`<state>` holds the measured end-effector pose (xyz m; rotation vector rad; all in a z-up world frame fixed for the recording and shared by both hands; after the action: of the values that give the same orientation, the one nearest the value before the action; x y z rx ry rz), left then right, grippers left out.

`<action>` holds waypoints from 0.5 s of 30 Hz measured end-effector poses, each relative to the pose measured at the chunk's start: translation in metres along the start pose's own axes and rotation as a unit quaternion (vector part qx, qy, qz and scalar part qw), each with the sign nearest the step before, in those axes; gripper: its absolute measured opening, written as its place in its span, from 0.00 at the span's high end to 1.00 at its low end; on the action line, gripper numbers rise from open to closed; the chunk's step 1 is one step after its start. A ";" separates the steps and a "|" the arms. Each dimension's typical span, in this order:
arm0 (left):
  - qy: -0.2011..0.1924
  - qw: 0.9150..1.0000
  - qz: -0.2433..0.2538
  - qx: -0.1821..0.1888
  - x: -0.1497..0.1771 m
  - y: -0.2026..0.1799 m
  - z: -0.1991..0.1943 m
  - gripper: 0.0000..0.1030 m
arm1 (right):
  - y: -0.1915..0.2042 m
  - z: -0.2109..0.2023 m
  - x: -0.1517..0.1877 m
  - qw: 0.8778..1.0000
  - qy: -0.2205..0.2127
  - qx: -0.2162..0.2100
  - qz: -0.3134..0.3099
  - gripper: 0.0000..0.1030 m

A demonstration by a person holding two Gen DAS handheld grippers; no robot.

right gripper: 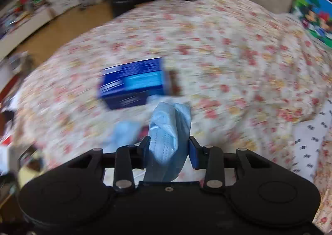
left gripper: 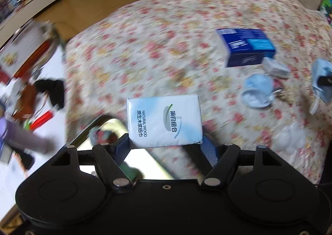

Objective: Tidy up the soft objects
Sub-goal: 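Carry the mask and tissue pack to the gold tray and open both tools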

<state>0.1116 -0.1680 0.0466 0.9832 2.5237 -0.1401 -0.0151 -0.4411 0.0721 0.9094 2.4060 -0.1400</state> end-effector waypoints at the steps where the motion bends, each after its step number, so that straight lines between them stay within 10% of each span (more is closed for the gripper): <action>1: 0.004 1.000 -0.007 -0.007 0.008 0.008 0.000 0.34 | 0.013 -0.009 0.010 1.000 0.001 -0.013 -0.012 0.63; 15: 0.045 0.990 -0.119 -0.063 0.085 0.113 0.048 0.34 | 0.197 -0.061 0.149 0.974 0.049 -0.142 -0.169 0.61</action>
<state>0.1477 -0.0424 -0.0256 0.6526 2.6889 -0.0061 -0.0095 -0.1864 0.0620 0.3814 2.5689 0.1240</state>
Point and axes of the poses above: each gripper's, at about its wrist camera, not at the fingertips, and z roughly the way its jaws point, y to its left, x to its underside, the point moved 9 cm from there along z, roughly the way its jaws point, and after that the axes turned 9 degrees about z, right-handed, at the moved point
